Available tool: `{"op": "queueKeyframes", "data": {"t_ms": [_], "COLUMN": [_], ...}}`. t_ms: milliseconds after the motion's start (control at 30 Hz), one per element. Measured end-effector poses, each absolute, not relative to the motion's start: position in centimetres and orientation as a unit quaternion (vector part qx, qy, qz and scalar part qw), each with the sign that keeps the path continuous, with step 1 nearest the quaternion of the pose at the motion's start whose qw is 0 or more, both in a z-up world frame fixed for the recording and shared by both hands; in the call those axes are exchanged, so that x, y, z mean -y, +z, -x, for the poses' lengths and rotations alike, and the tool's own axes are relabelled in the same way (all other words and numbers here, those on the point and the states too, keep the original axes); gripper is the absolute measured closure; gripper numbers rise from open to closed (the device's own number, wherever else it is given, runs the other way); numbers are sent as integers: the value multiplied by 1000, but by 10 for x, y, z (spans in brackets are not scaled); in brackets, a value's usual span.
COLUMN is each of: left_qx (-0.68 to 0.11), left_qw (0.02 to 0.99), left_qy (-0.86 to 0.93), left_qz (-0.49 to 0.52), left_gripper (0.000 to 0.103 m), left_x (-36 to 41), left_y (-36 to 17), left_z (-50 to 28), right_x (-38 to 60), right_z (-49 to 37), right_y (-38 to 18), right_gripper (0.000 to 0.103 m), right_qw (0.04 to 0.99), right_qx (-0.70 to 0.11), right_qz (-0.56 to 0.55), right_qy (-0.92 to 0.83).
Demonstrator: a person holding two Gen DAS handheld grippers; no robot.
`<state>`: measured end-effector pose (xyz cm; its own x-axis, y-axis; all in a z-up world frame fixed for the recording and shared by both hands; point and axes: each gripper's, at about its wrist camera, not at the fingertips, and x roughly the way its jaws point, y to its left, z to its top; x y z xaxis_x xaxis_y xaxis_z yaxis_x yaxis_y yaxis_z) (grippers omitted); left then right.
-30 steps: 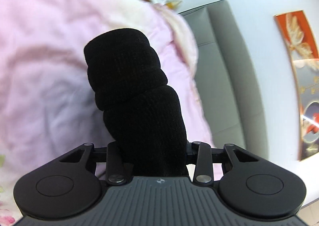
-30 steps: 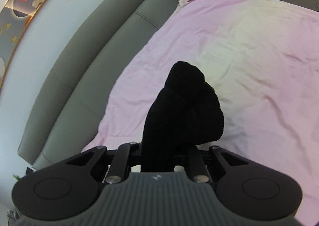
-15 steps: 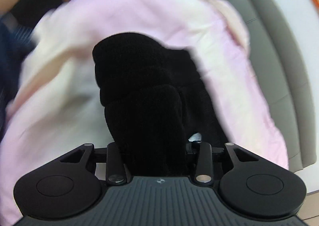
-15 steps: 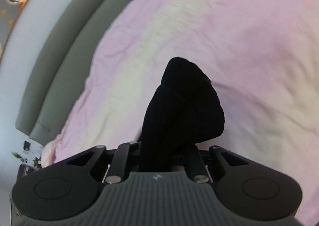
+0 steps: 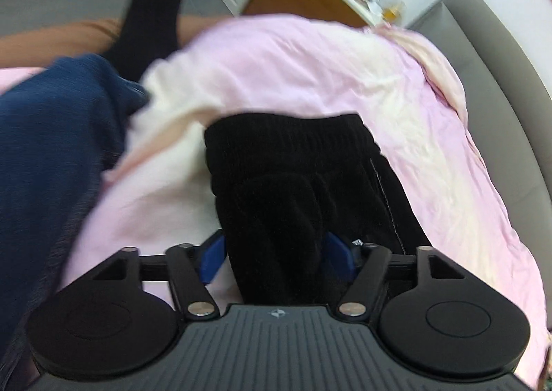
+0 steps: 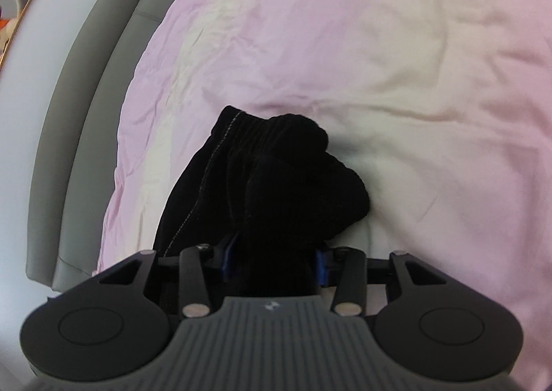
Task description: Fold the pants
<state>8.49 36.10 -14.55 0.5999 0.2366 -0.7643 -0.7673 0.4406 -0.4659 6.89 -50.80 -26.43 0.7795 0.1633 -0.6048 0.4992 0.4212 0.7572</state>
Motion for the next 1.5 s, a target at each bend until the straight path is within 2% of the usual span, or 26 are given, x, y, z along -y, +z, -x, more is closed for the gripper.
{"op": "queueKeyframes", "data": {"t_ms": [100,167,300,333,400,500,667,800,1000,1067,1233,1333,1400,1500], "left_qx": [-285,-284,-337,-357,-394,-435,-463,-471,-493,-499,-504,-498,-490,-470], "left_qw": [811,831,868,873,881,881,875,868,861,858,858,863,866,877], "left_qy": [355,347,247,219,158,70,-45,-88,-119,-118,-95,-90,-86,-68], "left_qz": [368,331,268,248,209,171,136,129,37,11,14,18,44,73], "left_gripper": [23,17,16,16,17,22,22,27,27,20,13,13,13,17], "left_x": [-334,-313,-247,-225,-177,-105,0,49,97,104,107,104,97,84], "left_y": [-124,-114,-106,-108,-116,-127,-134,-141,-161,-177,-196,-194,-185,-169], "left_z": [-74,-89,-134,-146,-169,-201,-238,-255,-258,-257,-257,-252,-246,-234], "right_x": [516,517,512,510,504,501,505,505,505,504,500,502,503,506], "right_z": [-59,-59,-63,-68,-70,-71,-71,-74,-77,-80,-84,-83,-82,-78], "right_y": [-274,-275,-272,-269,-263,-262,-267,-268,-271,-271,-269,-272,-273,-276], "right_gripper": [63,62,63,68,72,70,70,70,69,69,75,76,72,72], "right_qw": [761,755,768,776,793,793,780,776,771,777,797,790,784,771], "right_qx": [-307,-303,-301,-303,-307,-312,-314,-314,-312,-313,-313,-307,-306,-303], "right_qz": [-561,-570,-555,-543,-517,-515,-534,-540,-550,-541,-513,-527,-536,-556], "right_qy": [-111,-111,-108,-107,-99,-91,-87,-82,-69,-69,-71,-67,-67,-72]}}
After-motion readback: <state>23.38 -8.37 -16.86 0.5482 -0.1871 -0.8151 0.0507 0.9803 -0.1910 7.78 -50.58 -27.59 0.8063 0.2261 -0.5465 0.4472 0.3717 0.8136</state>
